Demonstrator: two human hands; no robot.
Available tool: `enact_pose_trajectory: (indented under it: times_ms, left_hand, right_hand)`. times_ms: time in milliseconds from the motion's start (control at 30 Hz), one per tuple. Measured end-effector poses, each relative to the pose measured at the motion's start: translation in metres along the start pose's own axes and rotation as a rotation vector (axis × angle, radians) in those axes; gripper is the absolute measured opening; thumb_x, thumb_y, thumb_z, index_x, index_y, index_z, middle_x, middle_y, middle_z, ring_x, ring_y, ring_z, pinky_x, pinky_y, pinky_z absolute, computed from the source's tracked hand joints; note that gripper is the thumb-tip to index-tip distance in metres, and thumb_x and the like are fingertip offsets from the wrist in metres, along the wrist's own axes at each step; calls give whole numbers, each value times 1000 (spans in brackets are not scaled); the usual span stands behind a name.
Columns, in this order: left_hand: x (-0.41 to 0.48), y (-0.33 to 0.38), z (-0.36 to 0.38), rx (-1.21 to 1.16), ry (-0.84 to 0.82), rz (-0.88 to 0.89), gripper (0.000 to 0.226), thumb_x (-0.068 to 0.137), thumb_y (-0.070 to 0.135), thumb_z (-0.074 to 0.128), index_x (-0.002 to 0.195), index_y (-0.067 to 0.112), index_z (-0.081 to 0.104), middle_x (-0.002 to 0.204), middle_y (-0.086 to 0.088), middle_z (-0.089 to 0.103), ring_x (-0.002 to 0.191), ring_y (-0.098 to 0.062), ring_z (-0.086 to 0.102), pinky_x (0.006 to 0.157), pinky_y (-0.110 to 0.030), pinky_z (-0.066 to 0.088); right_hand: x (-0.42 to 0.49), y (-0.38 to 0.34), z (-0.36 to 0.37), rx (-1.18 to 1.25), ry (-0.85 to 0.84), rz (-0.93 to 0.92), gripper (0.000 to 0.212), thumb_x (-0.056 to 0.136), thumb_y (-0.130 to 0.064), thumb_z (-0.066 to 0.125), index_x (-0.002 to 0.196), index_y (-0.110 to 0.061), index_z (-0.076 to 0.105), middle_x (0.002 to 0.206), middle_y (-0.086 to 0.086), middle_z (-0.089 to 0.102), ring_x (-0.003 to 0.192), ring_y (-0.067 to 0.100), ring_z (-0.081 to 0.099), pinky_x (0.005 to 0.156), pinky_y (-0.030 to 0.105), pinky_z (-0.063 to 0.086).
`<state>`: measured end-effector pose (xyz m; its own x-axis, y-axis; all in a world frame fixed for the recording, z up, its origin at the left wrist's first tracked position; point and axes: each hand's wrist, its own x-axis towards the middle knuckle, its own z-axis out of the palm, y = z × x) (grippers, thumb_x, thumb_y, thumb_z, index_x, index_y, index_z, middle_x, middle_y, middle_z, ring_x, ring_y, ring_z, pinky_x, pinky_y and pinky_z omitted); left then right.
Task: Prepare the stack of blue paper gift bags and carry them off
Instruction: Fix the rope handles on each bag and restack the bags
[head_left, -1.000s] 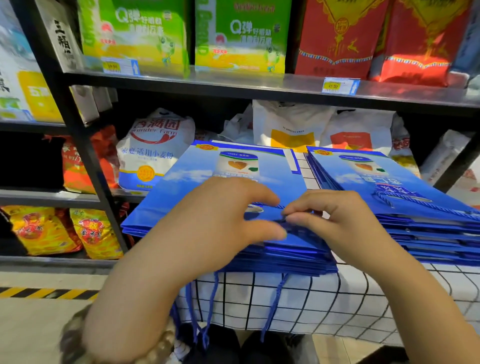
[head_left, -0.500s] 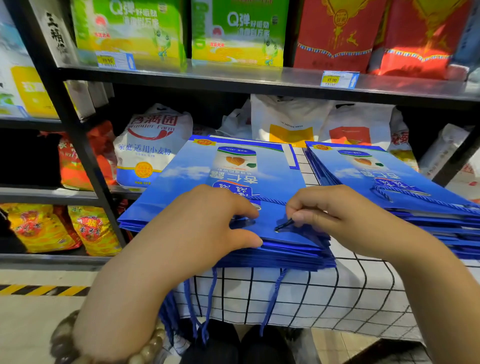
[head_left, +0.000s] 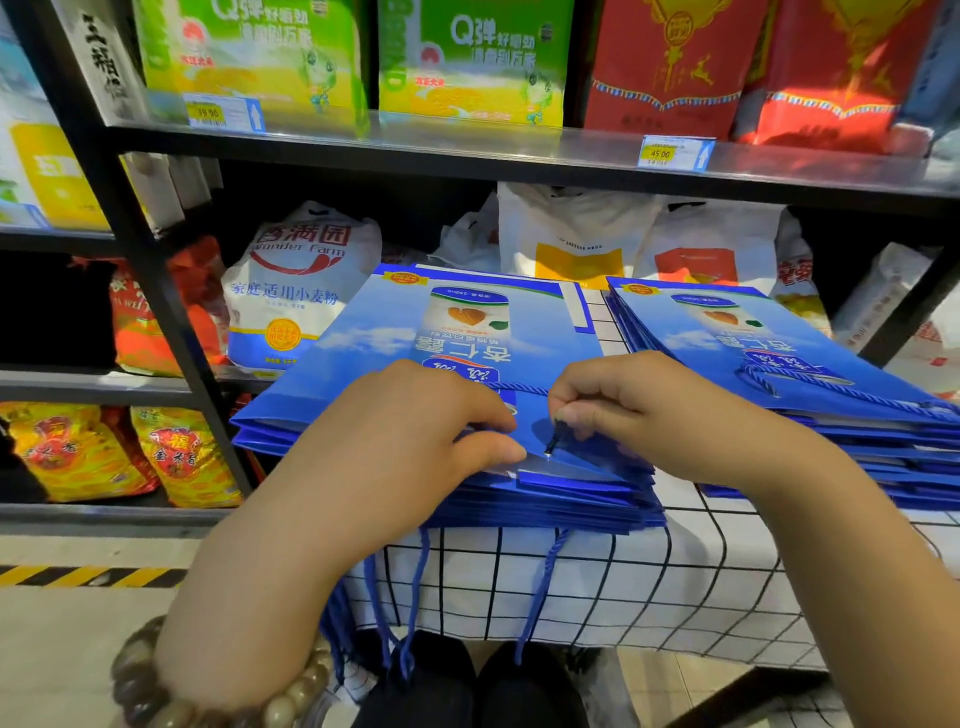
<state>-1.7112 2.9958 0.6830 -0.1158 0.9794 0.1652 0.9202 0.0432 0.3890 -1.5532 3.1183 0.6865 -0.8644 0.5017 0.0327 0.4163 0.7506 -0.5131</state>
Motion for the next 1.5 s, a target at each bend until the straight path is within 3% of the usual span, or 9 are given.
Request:
enact_pose_trajectory:
  times_ms: [300, 433, 567, 667, 800, 1033, 1200, 1333, 1500]
  left_hand:
    - [5, 4, 4, 129, 87, -21, 32, 92, 50, 35, 102, 34, 61, 101, 9, 64, 98, -13, 55, 80, -33, 44]
    - [7, 12, 10, 197, 208, 19, 26, 95, 46, 35, 98, 32, 57, 101, 10, 61, 96, -15, 54, 69, -28, 34]
    - [0, 24, 20, 5, 474, 43, 37, 81, 47, 44, 59, 22, 61, 72, 7, 65, 67, -19, 61, 62, -30, 41]
    - [0, 40, 26, 143, 347, -101, 52, 83, 54, 33, 58, 16, 58, 64, 4, 57, 67, -18, 54, 66, -32, 39]
    - [8, 47, 33, 348, 225, -183, 31, 93, 48, 40, 81, 25, 56, 71, 2, 34, 79, -18, 32, 77, -32, 19]
    - [9, 60, 30, 362, 180, -129, 19, 82, 24, 62, 74, 24, 45, 77, 0, 46, 93, -27, 54, 96, -42, 34]
    - [7, 54, 30, 470, 110, -106, 20, 93, 22, 42, 77, 23, 30, 83, 1, 33, 101, -22, 45, 107, -41, 16]
    - [6, 50, 24, 522, 53, -75, 17, 92, 27, 44, 80, 23, 32, 86, 3, 35, 93, -19, 40, 109, -39, 15]
    - [6, 53, 27, 596, -22, -64, 18, 91, 20, 39, 106, 23, 49, 110, -1, 48, 113, -22, 44, 111, -43, 12]
  right_hand:
    - [-10, 4, 5, 122, -21, -14, 17, 87, -25, 50, 82, -29, 66, 78, -17, 56, 79, -4, 53, 71, 7, 36]
    - [-15, 1, 7, -157, -97, -34, 28, 89, -21, 49, 66, -37, 44, 76, -13, 46, 74, 3, 46, 69, 21, 34]
    - [-16, 1, 7, -258, -59, -15, 20, 94, -22, 48, 75, -23, 56, 73, -12, 41, 70, 4, 42, 68, 26, 32]
    - [-15, 1, 6, -267, -49, -4, 17, 94, -24, 49, 82, -18, 60, 72, -12, 42, 71, 7, 43, 69, 27, 35]
    - [-17, -3, 8, -233, -8, 17, 32, 94, -26, 48, 62, -29, 44, 67, -9, 41, 66, 9, 43, 65, 29, 35]
    - [-21, -5, 12, -148, 145, 78, 15, 90, -24, 55, 84, -18, 67, 78, -5, 62, 76, 15, 56, 73, 37, 46]
    - [-24, -8, 19, -139, 248, 170, 7, 89, -28, 57, 83, -30, 60, 84, -5, 66, 78, 18, 57, 72, 38, 49]
    - [-26, -11, 23, -139, 274, 162, 6, 89, -30, 58, 87, -25, 61, 88, -9, 61, 86, 15, 56, 77, 36, 48]
    - [-27, -16, 26, -126, 317, 172, 7, 88, -27, 60, 83, -21, 59, 89, -6, 57, 89, 15, 55, 81, 36, 46]
